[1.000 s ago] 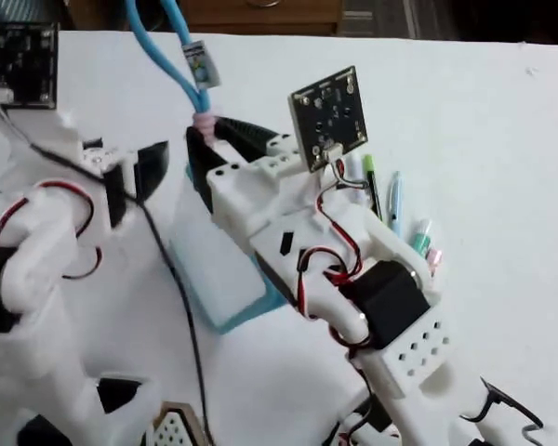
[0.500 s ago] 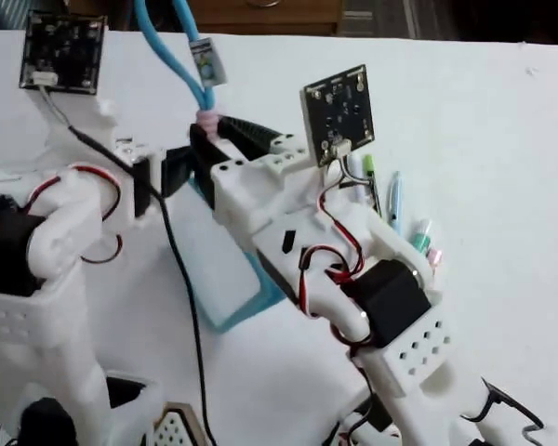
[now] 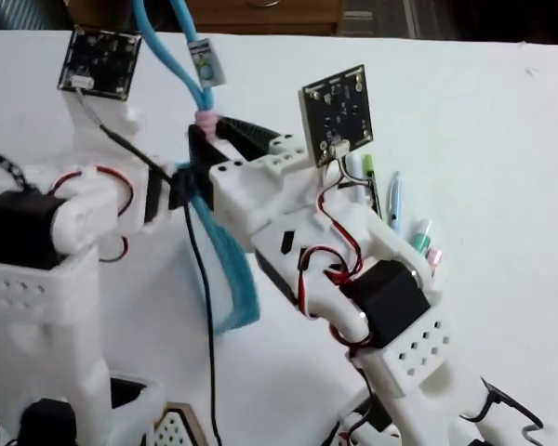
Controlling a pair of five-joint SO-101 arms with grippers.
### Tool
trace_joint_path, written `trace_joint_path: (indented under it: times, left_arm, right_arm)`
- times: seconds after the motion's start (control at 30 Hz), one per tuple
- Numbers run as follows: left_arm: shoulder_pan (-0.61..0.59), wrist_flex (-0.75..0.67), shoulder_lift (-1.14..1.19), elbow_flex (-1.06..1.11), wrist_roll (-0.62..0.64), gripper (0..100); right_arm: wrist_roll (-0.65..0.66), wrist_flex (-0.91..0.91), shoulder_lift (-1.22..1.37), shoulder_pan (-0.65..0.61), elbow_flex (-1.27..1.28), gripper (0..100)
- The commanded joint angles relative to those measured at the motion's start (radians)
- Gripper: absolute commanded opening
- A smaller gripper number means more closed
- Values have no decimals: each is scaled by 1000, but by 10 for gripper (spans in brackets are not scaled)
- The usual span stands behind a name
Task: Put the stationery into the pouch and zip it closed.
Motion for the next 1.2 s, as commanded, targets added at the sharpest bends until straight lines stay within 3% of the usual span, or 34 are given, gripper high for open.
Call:
trace_joint_path:
  times: [0.0,0.33,0.43,0.6,1.17]
  left_arm:
    - [7,5,-1,8,-9,231]
    - [1,-6,110,6,-80,71]
    - [-51,-21,179,-2,-80,23]
    - [-139,-28,219,-2,-74,24]
    - [-142,-44,223,-2,-8,23]
  right_arm:
    - [-6,-19,-13,1,-6,18]
    - [-6,-8,-33,1,-8,18]
    - [-6,59,-62,1,-8,18]
    - [-6,216,-122,5,-8,18]
    - [23,556,-414,7,-6,17]
